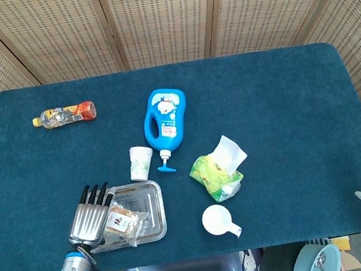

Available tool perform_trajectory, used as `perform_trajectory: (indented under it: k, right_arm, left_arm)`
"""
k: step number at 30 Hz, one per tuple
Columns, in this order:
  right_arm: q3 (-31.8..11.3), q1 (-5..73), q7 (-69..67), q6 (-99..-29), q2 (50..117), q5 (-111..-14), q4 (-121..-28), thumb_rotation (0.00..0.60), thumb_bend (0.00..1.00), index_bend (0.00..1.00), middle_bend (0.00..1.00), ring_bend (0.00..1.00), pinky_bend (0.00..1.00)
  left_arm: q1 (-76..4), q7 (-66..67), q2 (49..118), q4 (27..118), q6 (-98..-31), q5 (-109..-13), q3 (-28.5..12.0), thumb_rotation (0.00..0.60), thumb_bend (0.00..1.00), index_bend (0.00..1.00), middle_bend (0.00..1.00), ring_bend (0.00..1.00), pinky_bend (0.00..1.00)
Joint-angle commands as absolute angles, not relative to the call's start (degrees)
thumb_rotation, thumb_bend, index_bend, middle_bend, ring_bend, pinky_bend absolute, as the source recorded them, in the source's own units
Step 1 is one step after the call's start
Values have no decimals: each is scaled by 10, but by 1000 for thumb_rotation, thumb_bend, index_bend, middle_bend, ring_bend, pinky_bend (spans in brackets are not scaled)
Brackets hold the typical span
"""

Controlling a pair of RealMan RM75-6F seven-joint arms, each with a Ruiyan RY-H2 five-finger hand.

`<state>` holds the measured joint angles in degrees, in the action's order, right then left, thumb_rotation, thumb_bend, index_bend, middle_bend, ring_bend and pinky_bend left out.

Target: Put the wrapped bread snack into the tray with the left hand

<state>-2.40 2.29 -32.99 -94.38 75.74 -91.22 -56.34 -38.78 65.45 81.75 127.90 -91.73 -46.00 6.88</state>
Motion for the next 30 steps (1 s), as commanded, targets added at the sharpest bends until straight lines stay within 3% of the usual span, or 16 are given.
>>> perform_trajectory:
  k: [1, 12, 21, 30]
  right_arm:
    - [-24, 22, -331, -942, 757, -911, -563, 600, 130, 0, 0, 0, 0]
    - [-15, 24, -296, -920, 737, -911, -589, 600, 130, 0, 0, 0, 0]
    - [-10, 36, -169, -881, 676, -909, -716, 600, 130, 0, 0, 0, 0]
    - [-7, 49, -106, -840, 649, -898, -790, 600, 130, 0, 0, 0, 0]
  left_arm:
    - [-377, 650, 808, 1280, -930, -492, 78, 600, 155, 0, 0, 0, 0]
    - [-327, 523, 723, 1233, -928, -579, 95, 600, 172, 0, 0, 0, 0]
    - [-267, 407, 671, 1154, -942, -689, 111, 600, 179, 0, 0, 0, 0]
    - [-223, 328, 652, 1090, -974, -762, 99, 600, 179, 0, 0, 0, 0]
